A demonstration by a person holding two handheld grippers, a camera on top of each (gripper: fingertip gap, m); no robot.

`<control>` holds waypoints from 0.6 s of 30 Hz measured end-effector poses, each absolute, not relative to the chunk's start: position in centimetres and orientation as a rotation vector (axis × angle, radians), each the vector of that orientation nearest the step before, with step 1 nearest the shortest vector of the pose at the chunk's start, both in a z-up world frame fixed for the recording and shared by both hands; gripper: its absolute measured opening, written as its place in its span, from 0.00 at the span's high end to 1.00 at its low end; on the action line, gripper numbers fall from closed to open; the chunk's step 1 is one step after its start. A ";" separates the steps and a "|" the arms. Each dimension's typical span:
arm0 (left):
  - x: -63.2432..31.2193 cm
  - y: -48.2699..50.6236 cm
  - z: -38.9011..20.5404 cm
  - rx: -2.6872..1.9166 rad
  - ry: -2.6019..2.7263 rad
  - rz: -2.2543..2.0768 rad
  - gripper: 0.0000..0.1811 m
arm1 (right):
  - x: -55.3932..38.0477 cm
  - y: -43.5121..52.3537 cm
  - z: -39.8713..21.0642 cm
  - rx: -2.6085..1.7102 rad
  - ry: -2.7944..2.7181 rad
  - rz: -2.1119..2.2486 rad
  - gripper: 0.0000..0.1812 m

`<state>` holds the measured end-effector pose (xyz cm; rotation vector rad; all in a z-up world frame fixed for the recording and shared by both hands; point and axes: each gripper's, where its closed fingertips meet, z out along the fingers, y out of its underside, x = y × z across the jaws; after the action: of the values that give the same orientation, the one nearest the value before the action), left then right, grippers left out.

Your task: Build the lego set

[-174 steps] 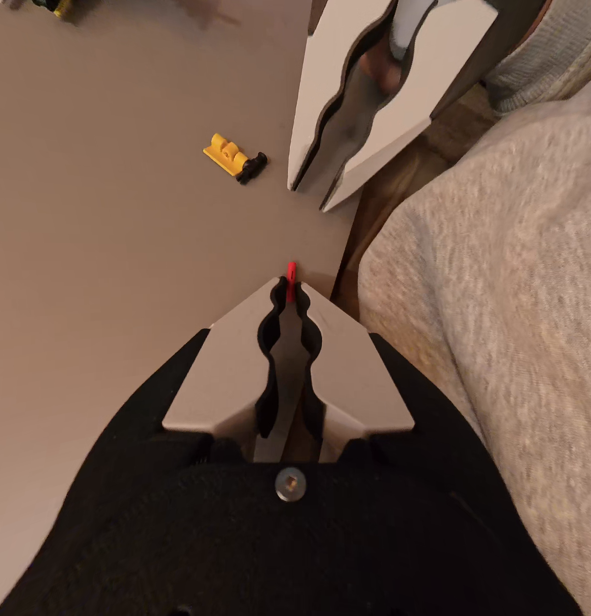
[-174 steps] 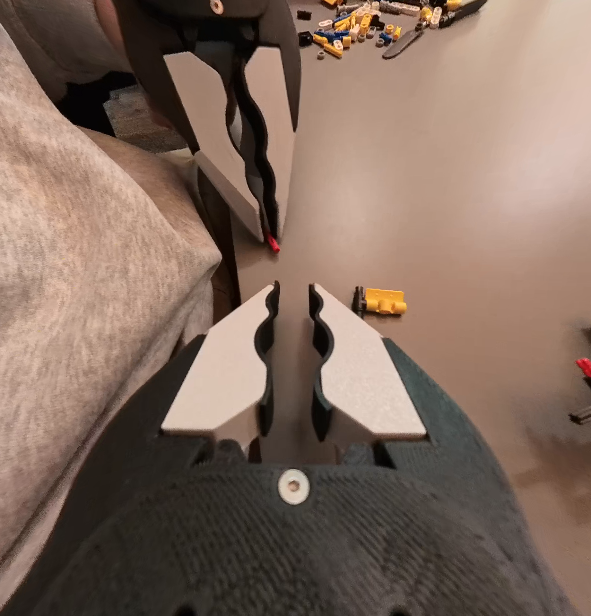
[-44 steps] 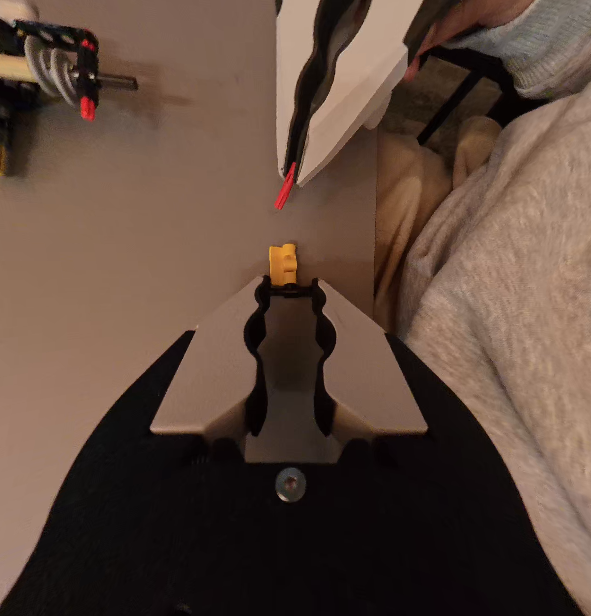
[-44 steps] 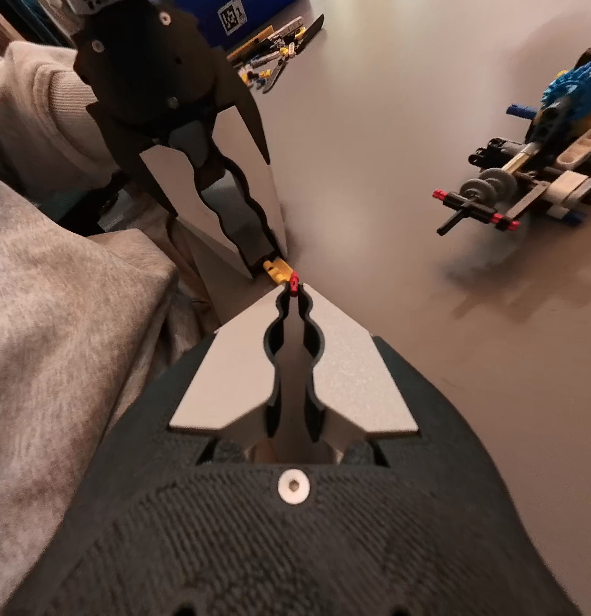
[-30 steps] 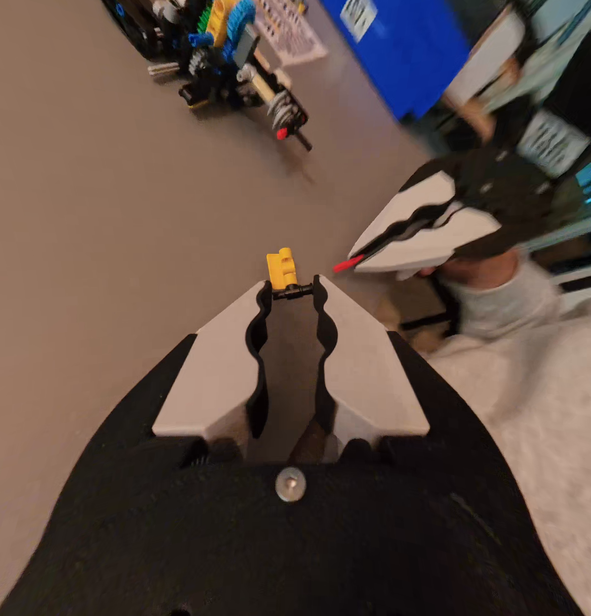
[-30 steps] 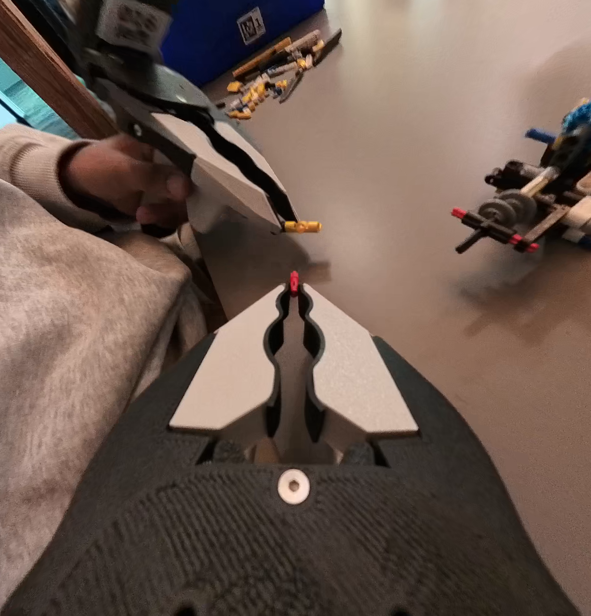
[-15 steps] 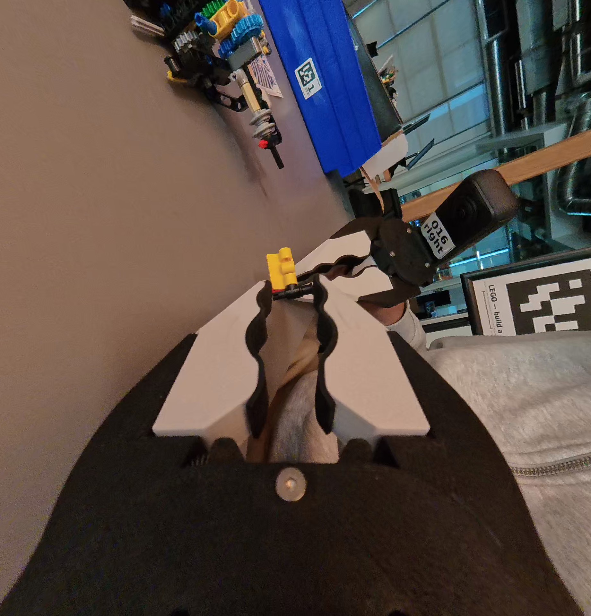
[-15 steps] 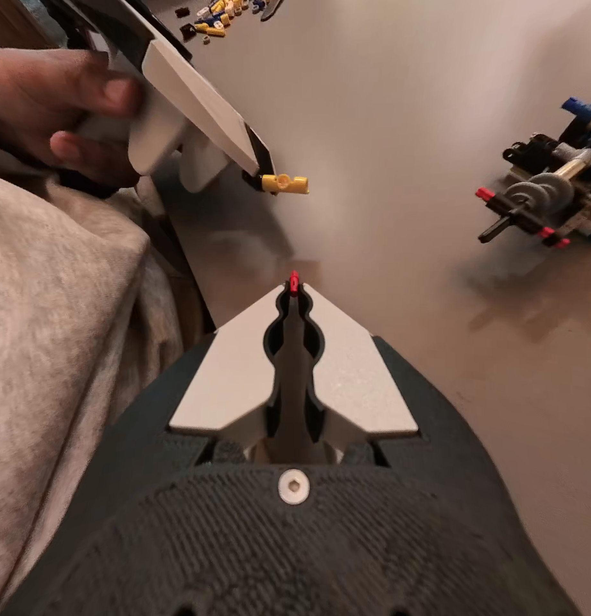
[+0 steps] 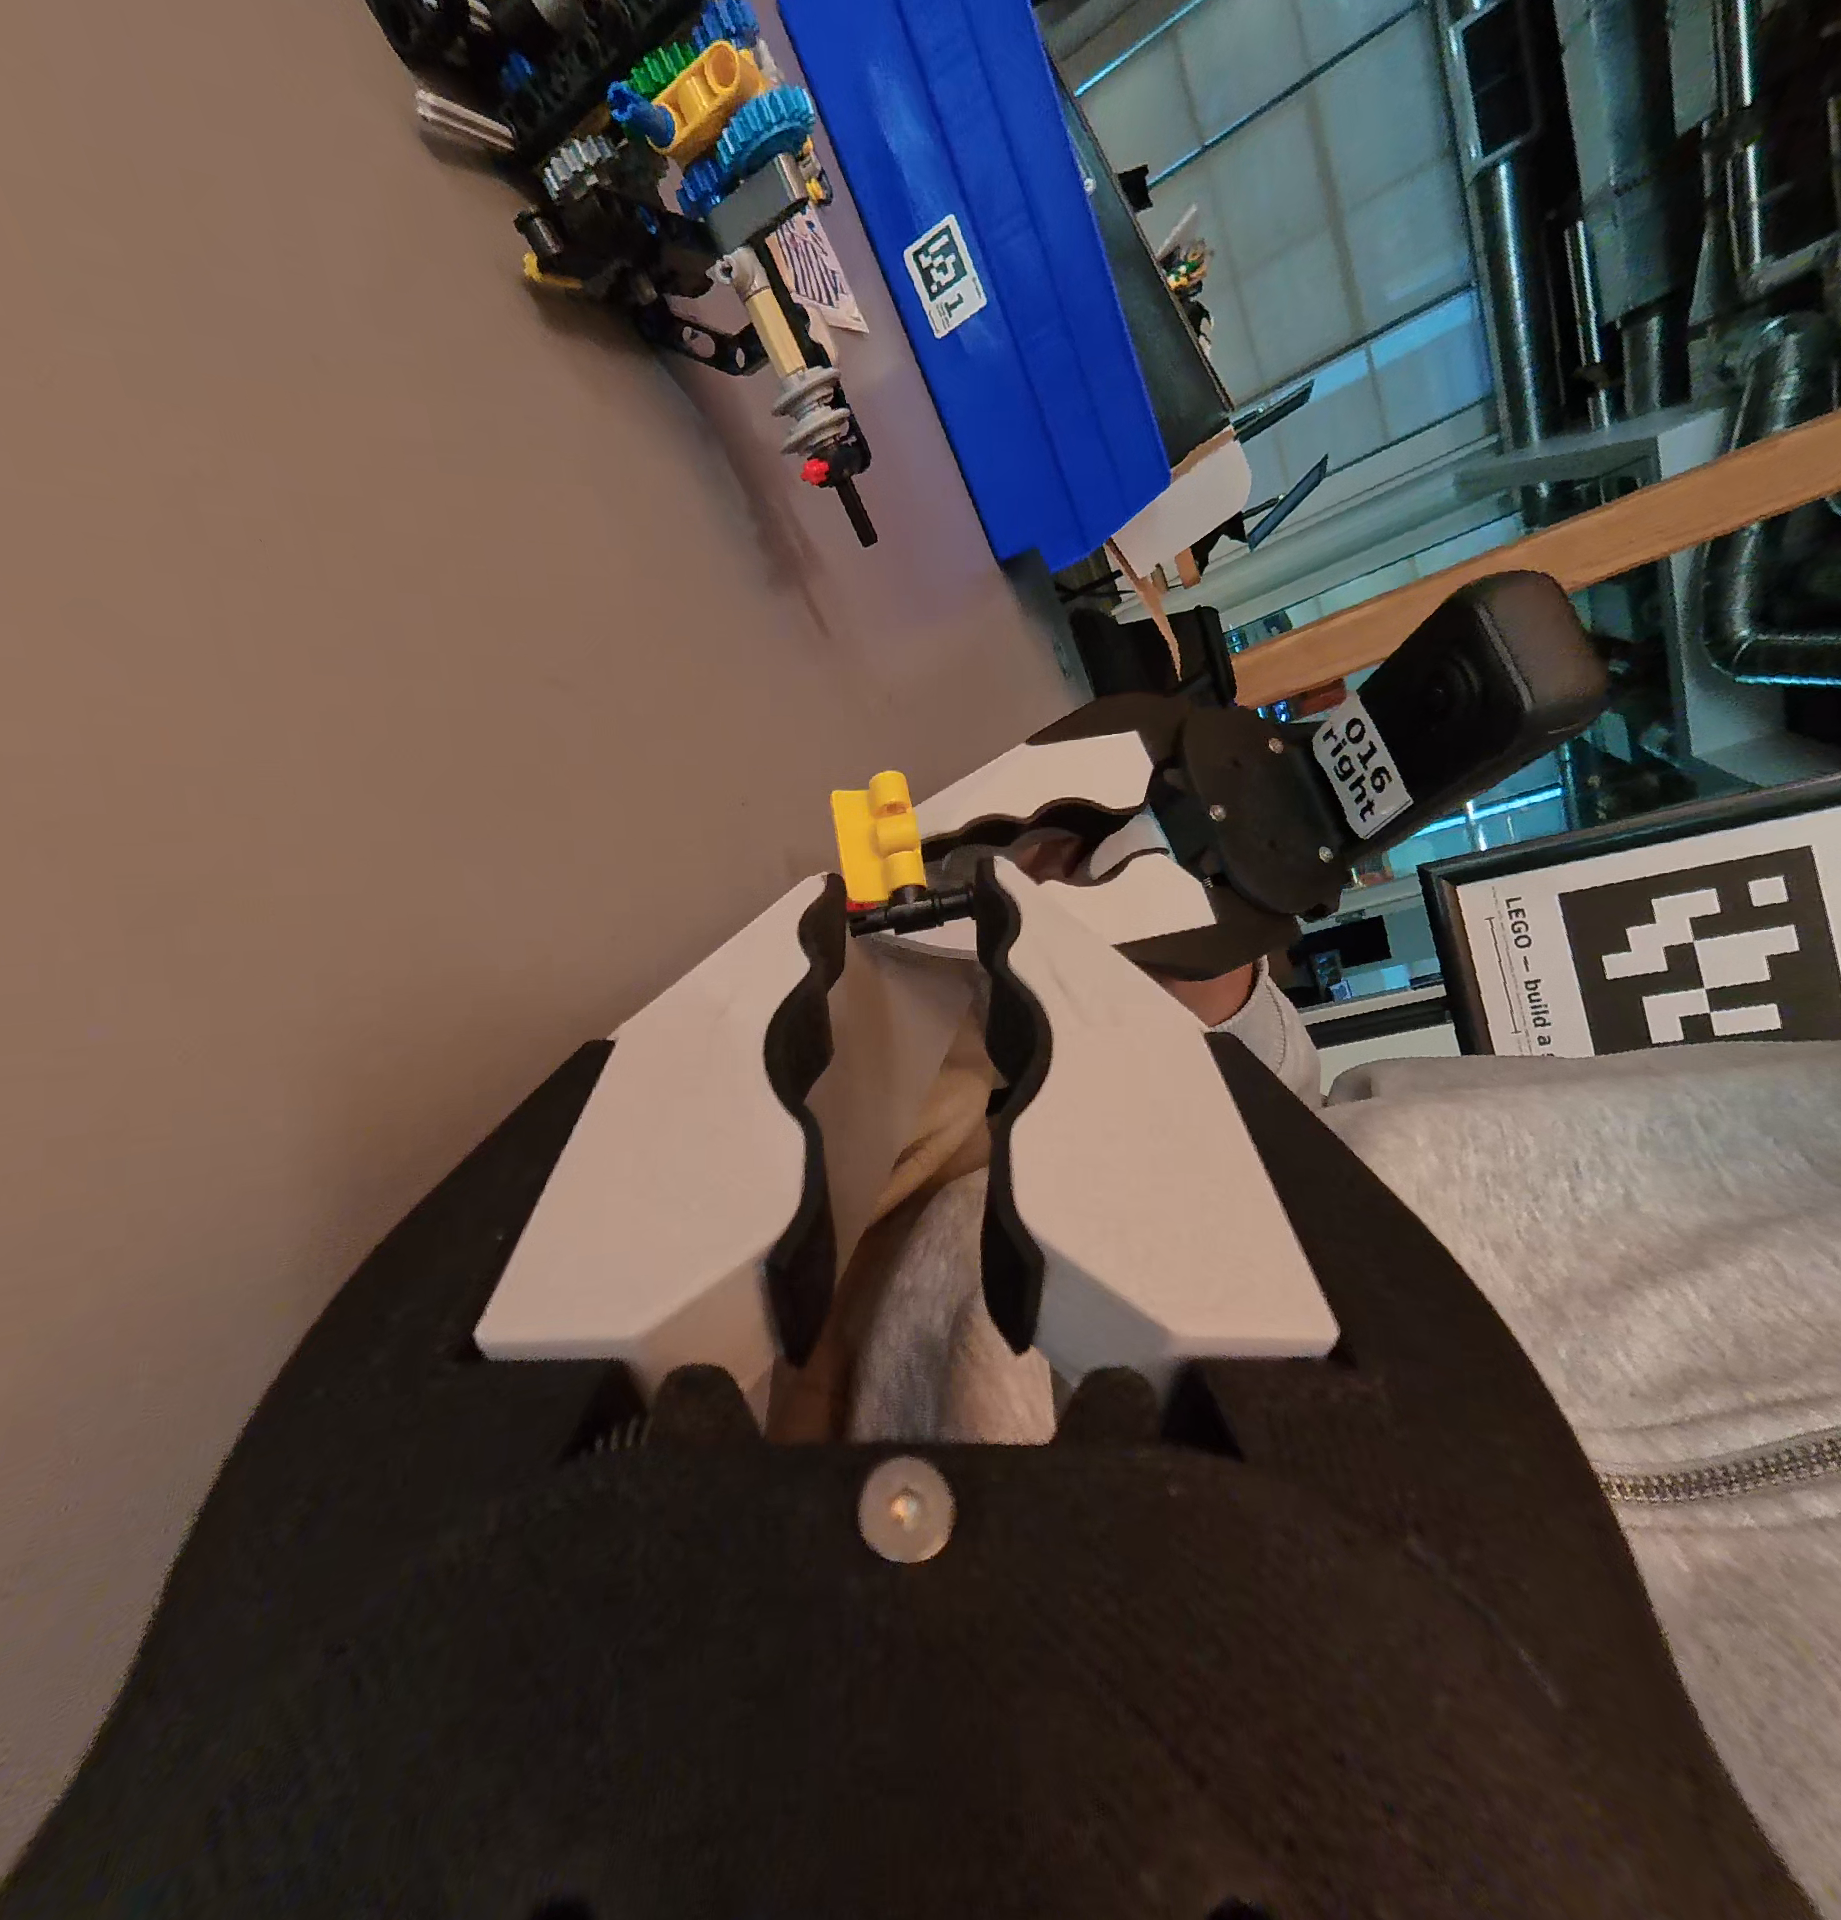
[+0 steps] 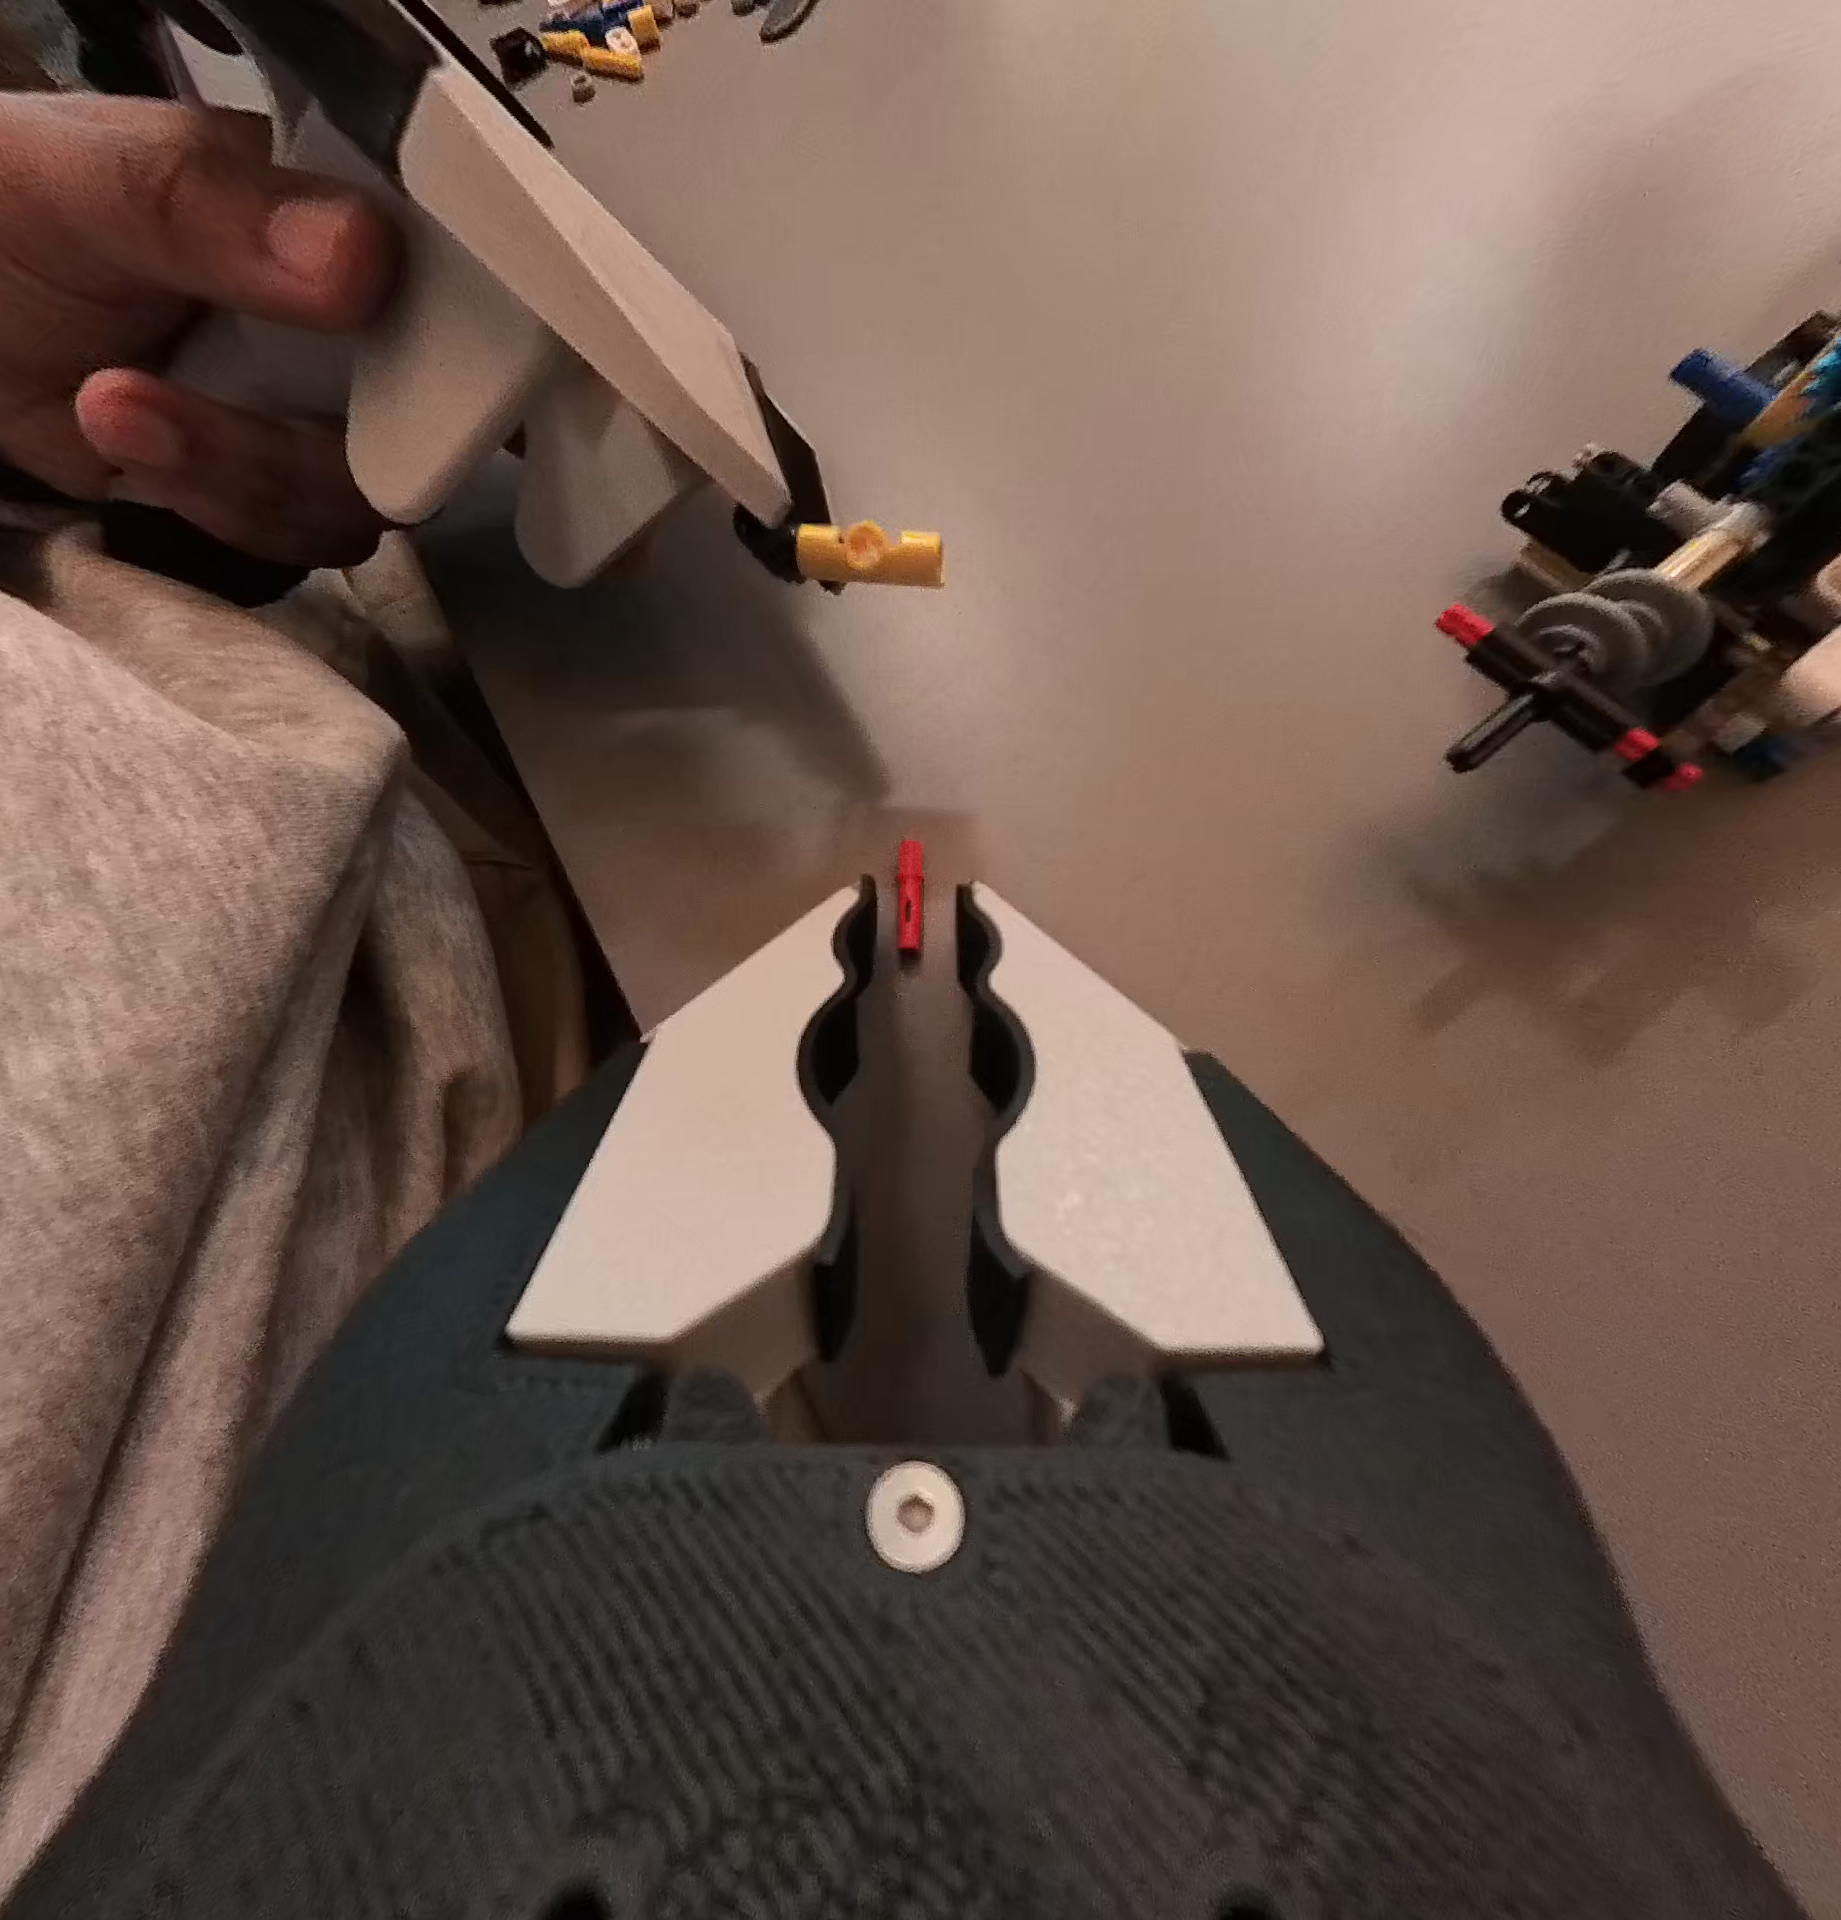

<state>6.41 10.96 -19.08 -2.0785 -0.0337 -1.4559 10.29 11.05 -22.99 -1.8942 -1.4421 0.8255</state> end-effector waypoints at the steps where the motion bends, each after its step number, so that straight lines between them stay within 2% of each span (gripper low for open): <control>1: 6.5 10.9 -19.0 -2.075 -0.032 -1.464 0.87 | 10.2 11.1 -22.7 -1.877 -1.436 0.825 0.91; 7: 7.7 10.1 -18.4 -2.067 0.015 -1.559 0.87 | 9.3 10.9 -19.2 -1.622 -1.411 0.836 0.83; 10: 8.9 8.7 -17.3 -2.042 0.080 -1.739 0.87 | 9.0 10.6 -18.5 -1.582 -1.391 0.908 0.71; 18: 9.7 6.4 -15.2 -1.952 0.172 -2.047 0.87 | 8.9 7.7 -15.8 -1.414 -1.412 1.191 0.79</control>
<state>9.70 6.41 -15.22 -1.9515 0.1718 -2.0469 8.86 7.69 -15.75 -1.4137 -1.4124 1.1907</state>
